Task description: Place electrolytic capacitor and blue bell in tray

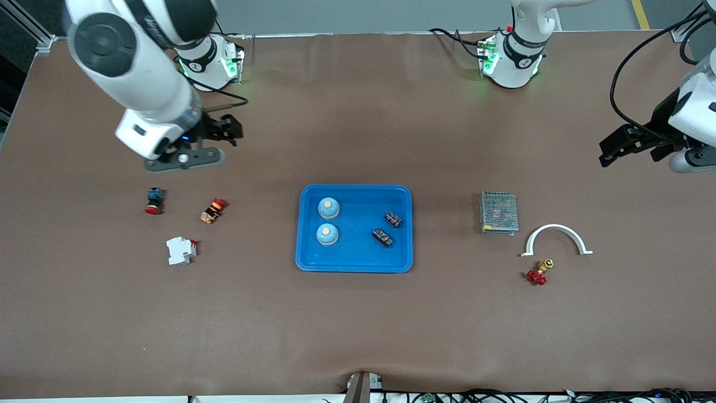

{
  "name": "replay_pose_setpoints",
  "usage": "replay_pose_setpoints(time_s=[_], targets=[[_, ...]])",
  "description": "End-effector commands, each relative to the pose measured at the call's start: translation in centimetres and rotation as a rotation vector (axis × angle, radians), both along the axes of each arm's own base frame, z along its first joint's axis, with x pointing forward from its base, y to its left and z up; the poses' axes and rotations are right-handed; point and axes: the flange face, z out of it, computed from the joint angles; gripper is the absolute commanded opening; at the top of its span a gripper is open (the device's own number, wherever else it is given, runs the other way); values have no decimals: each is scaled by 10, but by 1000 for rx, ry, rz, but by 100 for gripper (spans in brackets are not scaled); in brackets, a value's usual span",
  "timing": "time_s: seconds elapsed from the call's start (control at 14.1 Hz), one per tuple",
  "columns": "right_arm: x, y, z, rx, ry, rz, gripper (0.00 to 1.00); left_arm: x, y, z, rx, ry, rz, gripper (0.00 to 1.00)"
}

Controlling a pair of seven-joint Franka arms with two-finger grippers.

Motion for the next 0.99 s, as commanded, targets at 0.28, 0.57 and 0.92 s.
replay_pose_setpoints(time_s=[0.28,0.57,0.92], targets=[[0,-134,5,29,6,-52,100,-36,3,9,-1,-4,-14,100],[12,-173,2,39,-26,-99,100,-34,0,8,-7,0,-20,100],[44,-195,30,35,-113,-133,100,-18,-19,-6,2,21,-35,100]])
